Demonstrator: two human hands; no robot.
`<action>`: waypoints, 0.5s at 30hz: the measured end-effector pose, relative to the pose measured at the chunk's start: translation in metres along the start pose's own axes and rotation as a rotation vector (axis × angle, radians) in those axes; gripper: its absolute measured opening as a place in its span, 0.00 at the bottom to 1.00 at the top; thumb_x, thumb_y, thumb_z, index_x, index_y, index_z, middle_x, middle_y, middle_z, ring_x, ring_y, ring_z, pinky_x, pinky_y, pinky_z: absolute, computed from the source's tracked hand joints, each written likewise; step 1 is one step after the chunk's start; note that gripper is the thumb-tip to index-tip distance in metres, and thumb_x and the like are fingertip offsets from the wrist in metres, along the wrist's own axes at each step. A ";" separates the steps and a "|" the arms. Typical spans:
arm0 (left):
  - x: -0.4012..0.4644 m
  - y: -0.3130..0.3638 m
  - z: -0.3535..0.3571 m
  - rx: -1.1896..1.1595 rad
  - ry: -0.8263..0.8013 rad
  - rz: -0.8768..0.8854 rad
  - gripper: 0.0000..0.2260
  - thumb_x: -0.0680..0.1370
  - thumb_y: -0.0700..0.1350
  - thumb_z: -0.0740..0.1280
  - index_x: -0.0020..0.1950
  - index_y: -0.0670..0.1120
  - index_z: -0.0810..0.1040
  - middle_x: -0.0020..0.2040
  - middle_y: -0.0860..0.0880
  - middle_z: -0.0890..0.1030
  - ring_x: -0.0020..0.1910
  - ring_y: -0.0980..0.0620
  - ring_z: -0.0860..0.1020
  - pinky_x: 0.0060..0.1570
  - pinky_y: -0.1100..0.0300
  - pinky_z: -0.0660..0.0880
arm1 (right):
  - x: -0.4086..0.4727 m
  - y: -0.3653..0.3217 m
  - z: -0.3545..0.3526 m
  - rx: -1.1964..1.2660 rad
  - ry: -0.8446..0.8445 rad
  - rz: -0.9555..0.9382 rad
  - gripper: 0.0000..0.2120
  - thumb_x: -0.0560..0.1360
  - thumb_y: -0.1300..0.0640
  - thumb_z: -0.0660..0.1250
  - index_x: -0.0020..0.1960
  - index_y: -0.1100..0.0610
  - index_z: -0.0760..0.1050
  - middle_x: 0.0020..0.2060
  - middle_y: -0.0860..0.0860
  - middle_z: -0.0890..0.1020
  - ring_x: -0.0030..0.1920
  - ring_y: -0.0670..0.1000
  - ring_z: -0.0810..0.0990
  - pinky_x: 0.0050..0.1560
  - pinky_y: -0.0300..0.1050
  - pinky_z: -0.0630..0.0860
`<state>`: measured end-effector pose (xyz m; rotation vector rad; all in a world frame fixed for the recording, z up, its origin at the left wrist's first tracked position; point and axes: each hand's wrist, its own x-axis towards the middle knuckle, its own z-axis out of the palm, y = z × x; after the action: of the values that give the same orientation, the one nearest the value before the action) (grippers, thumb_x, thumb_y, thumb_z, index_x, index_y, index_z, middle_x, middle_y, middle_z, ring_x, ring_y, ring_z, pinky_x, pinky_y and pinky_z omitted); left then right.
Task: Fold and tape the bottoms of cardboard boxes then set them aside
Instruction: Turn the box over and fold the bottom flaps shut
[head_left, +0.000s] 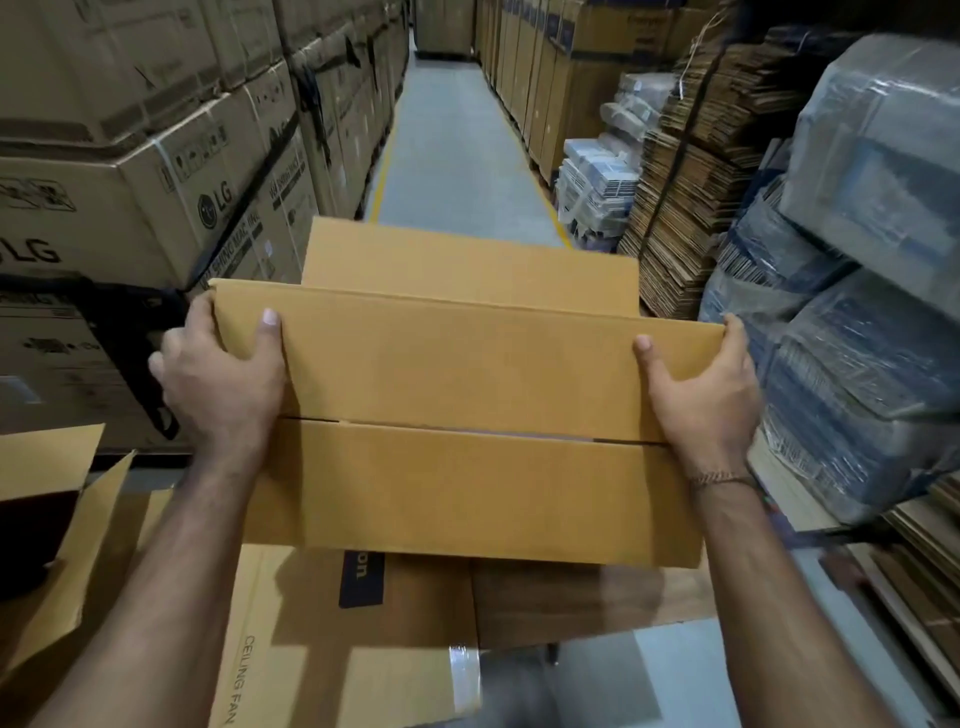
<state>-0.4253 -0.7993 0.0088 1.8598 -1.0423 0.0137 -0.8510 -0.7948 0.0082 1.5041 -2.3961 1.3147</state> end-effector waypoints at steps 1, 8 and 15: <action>0.005 0.005 -0.004 0.049 -0.006 0.003 0.31 0.80 0.65 0.63 0.77 0.50 0.70 0.65 0.37 0.76 0.66 0.35 0.71 0.61 0.38 0.73 | 0.010 -0.006 -0.003 -0.042 -0.015 0.004 0.50 0.72 0.24 0.64 0.81 0.55 0.58 0.69 0.61 0.76 0.69 0.63 0.74 0.68 0.59 0.72; 0.007 -0.003 0.014 0.370 -0.272 -0.128 0.32 0.79 0.66 0.65 0.74 0.44 0.72 0.69 0.34 0.74 0.69 0.32 0.69 0.65 0.38 0.69 | 0.035 0.004 0.038 -0.141 -0.317 -0.022 0.41 0.78 0.35 0.65 0.80 0.58 0.60 0.70 0.63 0.75 0.70 0.66 0.74 0.68 0.60 0.71; -0.037 -0.091 0.066 0.450 -0.620 -0.075 0.32 0.80 0.65 0.64 0.73 0.42 0.67 0.69 0.34 0.73 0.65 0.31 0.73 0.62 0.36 0.73 | 0.003 0.065 0.088 0.031 -0.704 0.075 0.27 0.82 0.53 0.64 0.80 0.54 0.66 0.73 0.54 0.74 0.74 0.56 0.73 0.75 0.54 0.70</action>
<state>-0.4153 -0.8093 -0.1090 2.3863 -1.4745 -0.4291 -0.8675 -0.8432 -0.0890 2.1939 -2.8352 0.9293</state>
